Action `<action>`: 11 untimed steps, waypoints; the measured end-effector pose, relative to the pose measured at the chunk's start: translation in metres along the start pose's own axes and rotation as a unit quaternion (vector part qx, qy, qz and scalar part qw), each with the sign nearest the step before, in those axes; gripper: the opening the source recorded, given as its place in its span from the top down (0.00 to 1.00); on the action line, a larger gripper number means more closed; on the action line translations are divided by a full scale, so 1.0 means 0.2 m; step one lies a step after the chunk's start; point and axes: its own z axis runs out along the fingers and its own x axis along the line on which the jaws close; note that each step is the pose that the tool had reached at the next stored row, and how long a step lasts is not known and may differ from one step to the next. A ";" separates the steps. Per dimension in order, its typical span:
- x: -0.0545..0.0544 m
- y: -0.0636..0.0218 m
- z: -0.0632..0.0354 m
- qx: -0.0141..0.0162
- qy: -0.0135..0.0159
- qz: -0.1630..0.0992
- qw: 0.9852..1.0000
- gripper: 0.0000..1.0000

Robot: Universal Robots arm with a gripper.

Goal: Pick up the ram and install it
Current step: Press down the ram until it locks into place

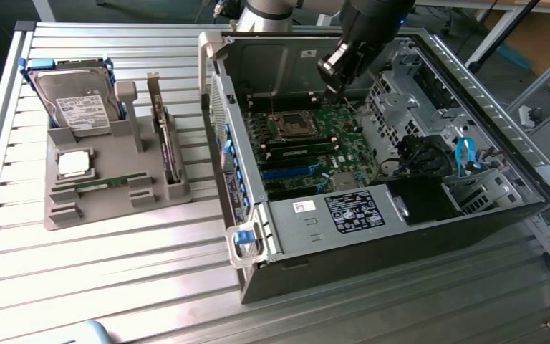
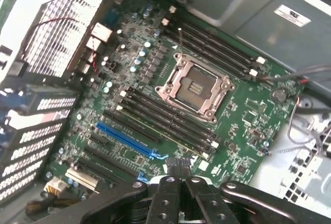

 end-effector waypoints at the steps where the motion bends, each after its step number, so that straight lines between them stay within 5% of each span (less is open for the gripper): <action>1: 0.00 0.000 0.000 0.000 0.000 0.007 1.000 0.90; 6: 0.00 0.000 0.000 0.000 0.000 0.044 0.999 0.90; 11: 0.00 0.000 0.000 0.001 0.000 0.084 0.997 0.90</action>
